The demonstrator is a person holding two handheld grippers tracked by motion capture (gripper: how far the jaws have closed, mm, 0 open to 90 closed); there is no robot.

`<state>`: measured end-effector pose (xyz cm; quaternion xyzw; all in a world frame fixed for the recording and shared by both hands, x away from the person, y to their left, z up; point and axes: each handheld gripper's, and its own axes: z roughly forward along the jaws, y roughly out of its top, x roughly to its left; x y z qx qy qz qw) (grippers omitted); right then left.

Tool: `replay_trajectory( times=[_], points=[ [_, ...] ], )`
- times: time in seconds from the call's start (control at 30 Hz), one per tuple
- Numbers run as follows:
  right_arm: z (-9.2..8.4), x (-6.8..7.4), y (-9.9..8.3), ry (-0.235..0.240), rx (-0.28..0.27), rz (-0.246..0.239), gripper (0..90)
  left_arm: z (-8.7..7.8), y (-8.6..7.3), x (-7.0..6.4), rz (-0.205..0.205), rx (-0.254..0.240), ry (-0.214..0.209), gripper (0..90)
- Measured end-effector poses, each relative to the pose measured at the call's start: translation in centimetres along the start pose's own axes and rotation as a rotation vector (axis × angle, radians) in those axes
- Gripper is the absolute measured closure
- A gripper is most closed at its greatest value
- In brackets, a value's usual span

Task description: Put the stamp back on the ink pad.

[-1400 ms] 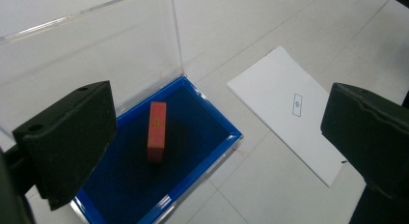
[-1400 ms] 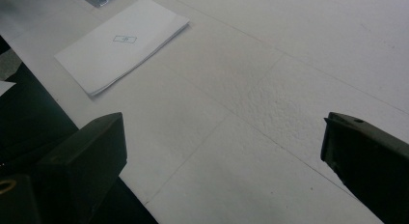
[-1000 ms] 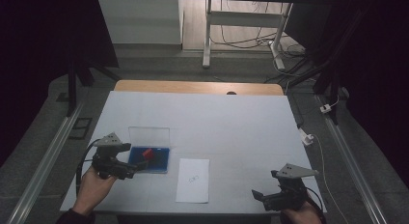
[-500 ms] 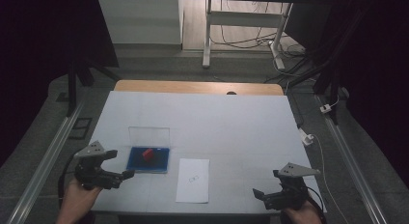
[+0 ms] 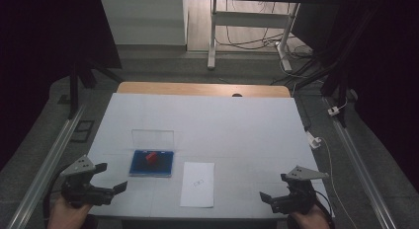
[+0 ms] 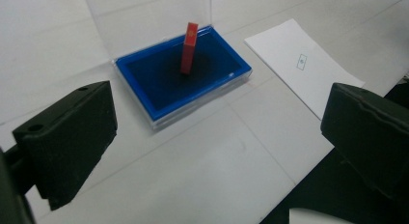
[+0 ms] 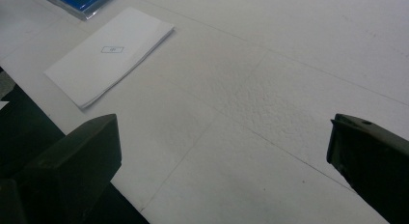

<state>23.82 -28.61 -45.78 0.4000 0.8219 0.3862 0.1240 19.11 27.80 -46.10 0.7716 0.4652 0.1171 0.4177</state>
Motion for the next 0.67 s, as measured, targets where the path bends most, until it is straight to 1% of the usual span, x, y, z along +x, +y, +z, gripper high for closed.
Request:
replay_trajectory(
  times=[0.13, 0.37, 0.47, 0.53, 0.6, 0.67],
  points=[
    [0.0, 0.0, 0.0, -0.001, 0.0, -0.001, 0.0, -0.1, -0.9, 0.2, -0.017, 0.008, 0.007, 0.0],
    [0.1, 0.1, 0.0, -0.002, 0.006, -0.004, 0.0, -0.2, -2.1, 0.3, -0.029, 0.058, 0.046, 0.0],
    [0.1, 0.1, 0.0, -0.003, 0.011, -0.009, 0.0, -0.3, -2.2, 0.2, -0.027, 0.061, 0.063, 0.0],
    [0.1, 0.2, 0.0, -0.002, 0.012, -0.011, 0.0, -0.1, -2.2, 0.2, -0.031, 0.078, 0.072, 0.0],
    [0.2, 0.2, 0.0, -0.003, 0.012, -0.012, 0.0, 0.0, -2.1, 0.2, -0.034, 0.09, 0.074, 0.0],
    [0.2, 0.2, 0.0, -0.005, 0.02, -0.016, 0.0, 0.1, -2.0, 0.2, -0.038, 0.089, 0.069, 0.0]
  ],
)
